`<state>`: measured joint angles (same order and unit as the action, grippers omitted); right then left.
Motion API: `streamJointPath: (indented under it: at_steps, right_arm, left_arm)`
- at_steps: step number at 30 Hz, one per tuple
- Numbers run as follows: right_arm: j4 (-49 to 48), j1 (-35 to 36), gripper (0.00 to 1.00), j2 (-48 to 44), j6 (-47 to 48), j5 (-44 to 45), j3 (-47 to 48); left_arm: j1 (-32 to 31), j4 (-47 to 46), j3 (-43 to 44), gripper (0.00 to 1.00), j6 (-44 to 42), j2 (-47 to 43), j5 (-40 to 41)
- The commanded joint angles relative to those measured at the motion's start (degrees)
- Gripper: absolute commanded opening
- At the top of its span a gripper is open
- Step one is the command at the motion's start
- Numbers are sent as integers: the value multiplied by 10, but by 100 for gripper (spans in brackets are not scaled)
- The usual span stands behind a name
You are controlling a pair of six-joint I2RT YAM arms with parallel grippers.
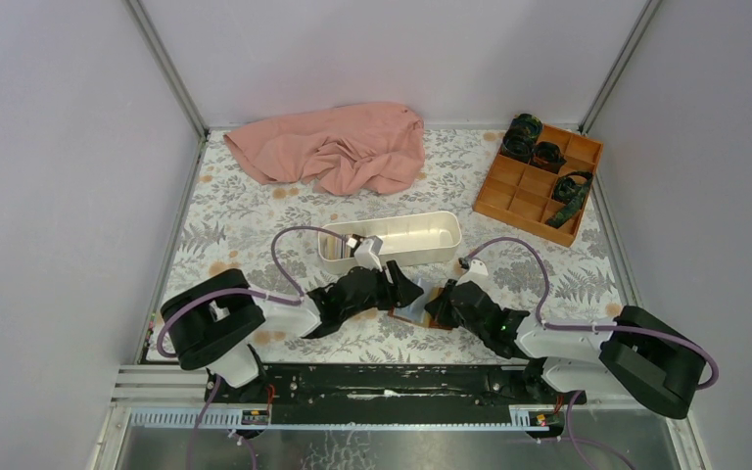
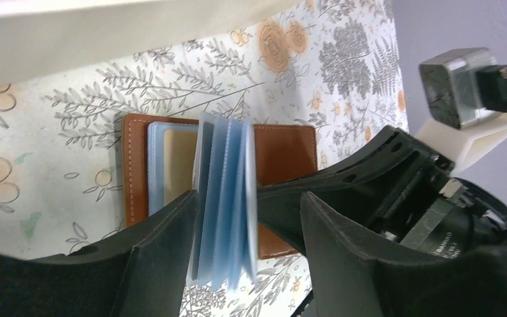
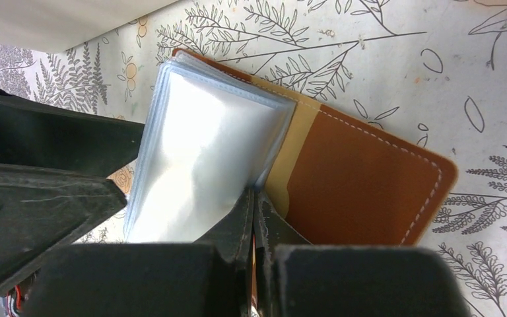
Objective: Take the credit cards out of the card holder
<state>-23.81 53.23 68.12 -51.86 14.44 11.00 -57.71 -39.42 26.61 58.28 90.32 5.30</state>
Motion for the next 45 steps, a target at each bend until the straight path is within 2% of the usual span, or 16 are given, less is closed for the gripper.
streamJointPath:
  at_steps: [1,15,19,27,38,45]
  right_arm:
    - [3,4,0,42,8,-21,1]
    - [-6,3,0,35,17,-24,1]
    - [-8,3,0,-16,46,-35,-10]
    - [82,4,0,-155,100,-9,-6]
    - [134,3,0,-218,109,4,-9]
    - [234,3,0,-306,131,1,18]
  left_arm:
    - [-48,-89,40,64,35,-3,-124]
    - [-53,-109,38,63,43,15,-128]
    - [-54,-116,35,63,45,24,-125]
    - [-53,-129,42,63,49,54,-128]
    - [-53,-140,38,63,54,85,-121]
    - [-49,-168,33,63,62,94,-127]
